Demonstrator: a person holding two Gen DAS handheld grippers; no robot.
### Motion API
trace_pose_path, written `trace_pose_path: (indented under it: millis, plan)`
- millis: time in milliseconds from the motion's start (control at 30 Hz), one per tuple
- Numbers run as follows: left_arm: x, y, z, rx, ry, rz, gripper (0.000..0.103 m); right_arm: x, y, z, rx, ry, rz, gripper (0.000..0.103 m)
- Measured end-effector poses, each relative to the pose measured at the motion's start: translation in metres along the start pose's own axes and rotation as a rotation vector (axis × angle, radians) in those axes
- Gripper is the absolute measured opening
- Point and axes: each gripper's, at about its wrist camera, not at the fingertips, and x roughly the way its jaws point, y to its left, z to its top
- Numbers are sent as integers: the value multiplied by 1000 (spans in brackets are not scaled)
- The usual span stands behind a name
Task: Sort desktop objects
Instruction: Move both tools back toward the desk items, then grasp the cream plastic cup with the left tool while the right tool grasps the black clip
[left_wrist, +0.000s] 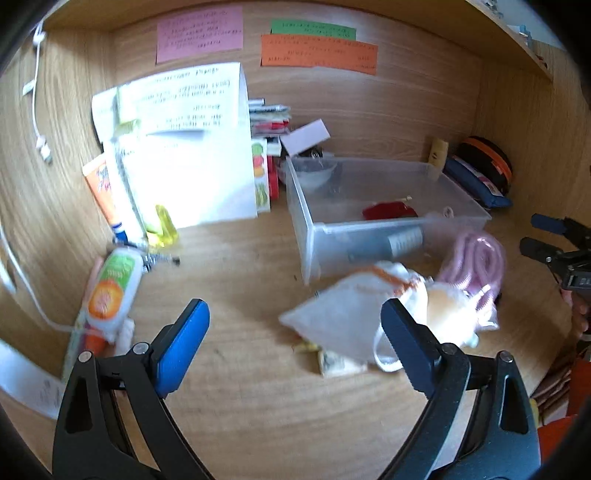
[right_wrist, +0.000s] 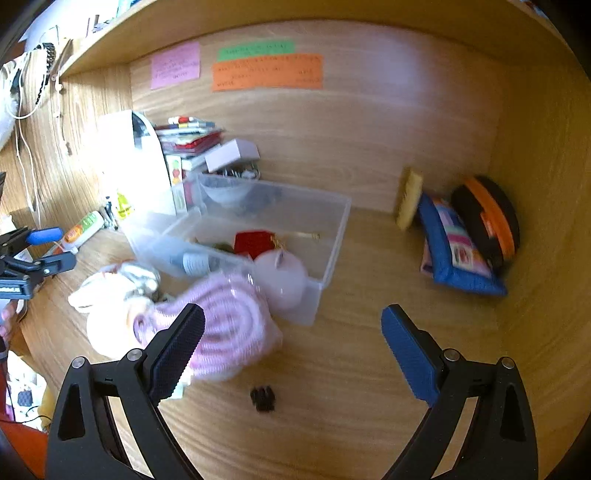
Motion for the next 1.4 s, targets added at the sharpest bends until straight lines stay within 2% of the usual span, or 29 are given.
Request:
trace_pose_path:
  millis: [200,400,533,733,933,1033,1100,1133,1400]
  plan:
    - [1,-18,-16,-8,55,-68,95,-1,0,-22,7,34,-7,96]
    - [8,-55,-29,32,99,-140,95,8,1,-48,41,111,41,96]
    - [21,-78,-36,37,151,-181,95,12,1,-61,32,140,44,96]
    - [40,-91,-38,-56,214,-229,95,16,-2,-70,20,146,73,96]
    - [52,-92,-32,-114,211,-199,95,24,-1,-69,-44,155,88,93]
    - [60,-87,-29,-169,218,-197,95,29,2,-67,-79,167,98,83]
    - [65,-86,-27,-195,226,-204,95,34,5,-66,-105,184,109,71]
    - [67,-85,-27,-203,226,-209,95,36,7,-66,-118,190,113,68]
    - [72,-86,-26,-195,202,-193,95,47,15,-65,-167,208,160,45]
